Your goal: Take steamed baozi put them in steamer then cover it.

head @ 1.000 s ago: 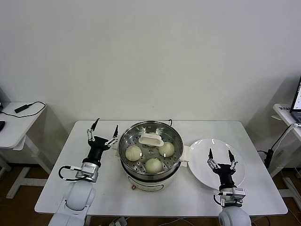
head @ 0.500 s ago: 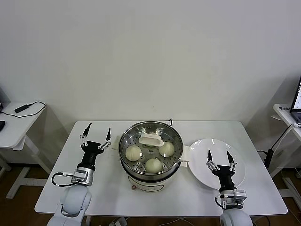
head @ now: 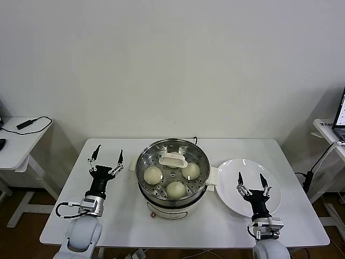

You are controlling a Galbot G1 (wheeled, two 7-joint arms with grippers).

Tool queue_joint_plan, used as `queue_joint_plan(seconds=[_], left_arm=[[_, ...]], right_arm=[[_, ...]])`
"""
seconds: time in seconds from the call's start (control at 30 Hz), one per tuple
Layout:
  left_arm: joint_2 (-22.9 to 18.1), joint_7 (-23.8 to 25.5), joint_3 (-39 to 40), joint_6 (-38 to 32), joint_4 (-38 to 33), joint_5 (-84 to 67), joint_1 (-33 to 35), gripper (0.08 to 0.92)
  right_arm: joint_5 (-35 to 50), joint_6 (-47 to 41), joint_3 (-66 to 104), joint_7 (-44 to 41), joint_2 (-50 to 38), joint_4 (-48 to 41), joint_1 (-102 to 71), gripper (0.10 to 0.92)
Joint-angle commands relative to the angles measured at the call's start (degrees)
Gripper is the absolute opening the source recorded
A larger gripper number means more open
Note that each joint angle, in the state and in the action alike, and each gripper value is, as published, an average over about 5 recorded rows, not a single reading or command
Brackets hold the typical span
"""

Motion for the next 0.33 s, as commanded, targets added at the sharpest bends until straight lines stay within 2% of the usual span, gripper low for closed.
queue_joint_plan(seconds=[0.03,0.33], left_arm=[[0.07,-0.04,-0.37,-0.55,0.32,-0.45,0.39,0.823],[0.17,0.04,-0.41,-0.54,0.02,-0.37,0.56,0.823]], right_arm=[[0.19,0.02,-0.03,-0.48,0.04,-0.04,0.05,0.823],[-0.07,0.33,-0.08,-0.74,0.23,-0.29,0.22,0.823]])
